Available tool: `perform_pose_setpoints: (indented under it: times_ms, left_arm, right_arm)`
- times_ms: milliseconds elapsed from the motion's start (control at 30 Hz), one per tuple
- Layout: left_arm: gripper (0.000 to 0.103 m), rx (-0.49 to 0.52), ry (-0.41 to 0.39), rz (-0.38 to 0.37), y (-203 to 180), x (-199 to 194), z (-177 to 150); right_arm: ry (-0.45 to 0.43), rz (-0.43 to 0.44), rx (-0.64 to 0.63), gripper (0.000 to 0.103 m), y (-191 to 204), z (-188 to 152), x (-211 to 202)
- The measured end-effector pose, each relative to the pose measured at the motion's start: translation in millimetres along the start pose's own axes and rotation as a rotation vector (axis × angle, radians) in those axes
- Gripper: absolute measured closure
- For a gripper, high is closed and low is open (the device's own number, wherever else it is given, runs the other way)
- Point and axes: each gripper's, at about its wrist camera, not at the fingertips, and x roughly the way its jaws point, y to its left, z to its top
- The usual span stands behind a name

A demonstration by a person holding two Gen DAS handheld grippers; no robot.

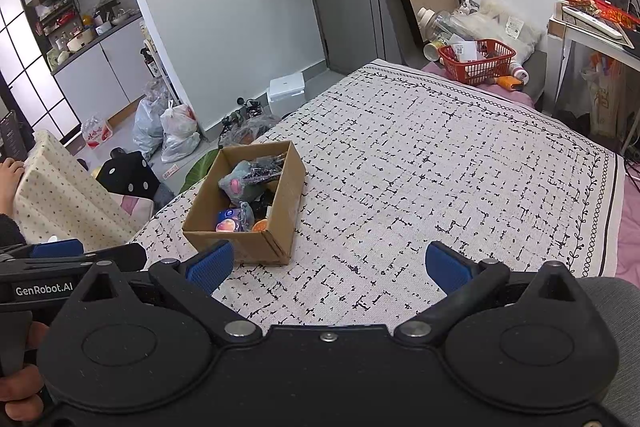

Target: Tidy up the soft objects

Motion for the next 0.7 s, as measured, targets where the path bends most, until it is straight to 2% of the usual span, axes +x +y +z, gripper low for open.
perform_pose_setpoints:
  times_ms: [700]
  left_arm:
    - [0.004, -0.001, 0.015, -0.003, -1.7, 13.2, -1.8]
  right_arm:
    - [0.026, 0.004, 0.015, 0.000, -3.6, 0.3, 14.3]
